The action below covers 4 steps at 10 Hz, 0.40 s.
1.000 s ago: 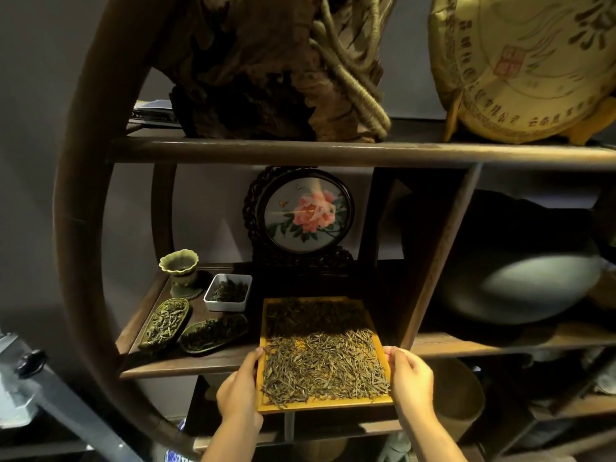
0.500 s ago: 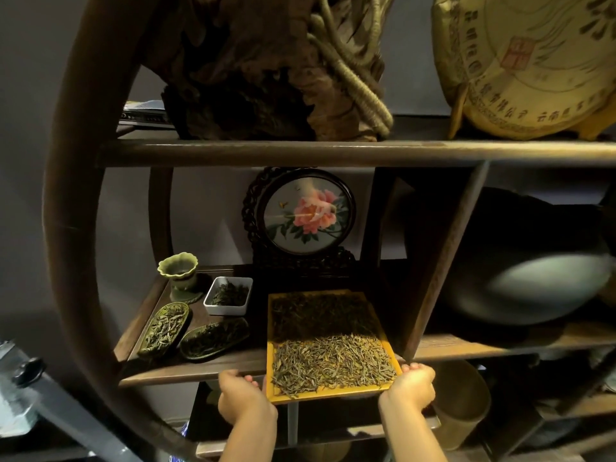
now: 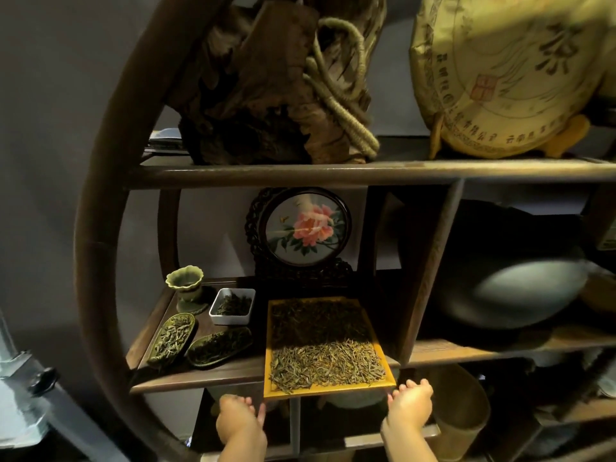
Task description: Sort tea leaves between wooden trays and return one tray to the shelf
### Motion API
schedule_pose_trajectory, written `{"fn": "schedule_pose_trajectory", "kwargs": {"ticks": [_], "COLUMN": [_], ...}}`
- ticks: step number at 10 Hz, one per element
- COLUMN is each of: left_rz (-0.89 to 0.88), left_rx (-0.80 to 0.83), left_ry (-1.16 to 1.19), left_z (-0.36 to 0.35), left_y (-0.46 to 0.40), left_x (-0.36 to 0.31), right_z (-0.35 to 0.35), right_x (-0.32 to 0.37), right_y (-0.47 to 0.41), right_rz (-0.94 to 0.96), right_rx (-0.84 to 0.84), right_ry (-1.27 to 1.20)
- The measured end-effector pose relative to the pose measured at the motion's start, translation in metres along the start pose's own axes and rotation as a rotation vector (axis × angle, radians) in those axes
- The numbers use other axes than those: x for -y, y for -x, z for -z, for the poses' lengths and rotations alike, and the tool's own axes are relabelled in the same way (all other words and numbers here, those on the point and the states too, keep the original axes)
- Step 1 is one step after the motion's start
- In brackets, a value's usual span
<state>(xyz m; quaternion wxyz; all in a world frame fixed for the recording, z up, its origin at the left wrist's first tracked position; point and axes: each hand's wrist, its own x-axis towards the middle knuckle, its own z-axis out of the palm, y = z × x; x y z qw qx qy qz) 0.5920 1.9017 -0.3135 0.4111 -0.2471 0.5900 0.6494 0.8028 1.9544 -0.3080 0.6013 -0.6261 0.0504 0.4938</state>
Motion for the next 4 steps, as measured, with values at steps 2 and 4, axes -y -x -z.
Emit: {"fn": "schedule_pose_trajectory", "kwargs": {"ticks": [2,4], "left_rz": [-0.193,-0.674], "left_rx": [0.165,0.259], "left_ry": [-0.417,-0.675], "left_z": [0.053,0.096], "left_y": [0.019,0.1], "left_x": [-0.009,-0.029], "right_z": [0.041,0.085], "right_x": [0.013,0.056], "right_y": [0.036,0.094], "right_rz": [0.164,0.572], "right_rx": [0.064,0.561], "right_ry": [0.234,0.649]}}
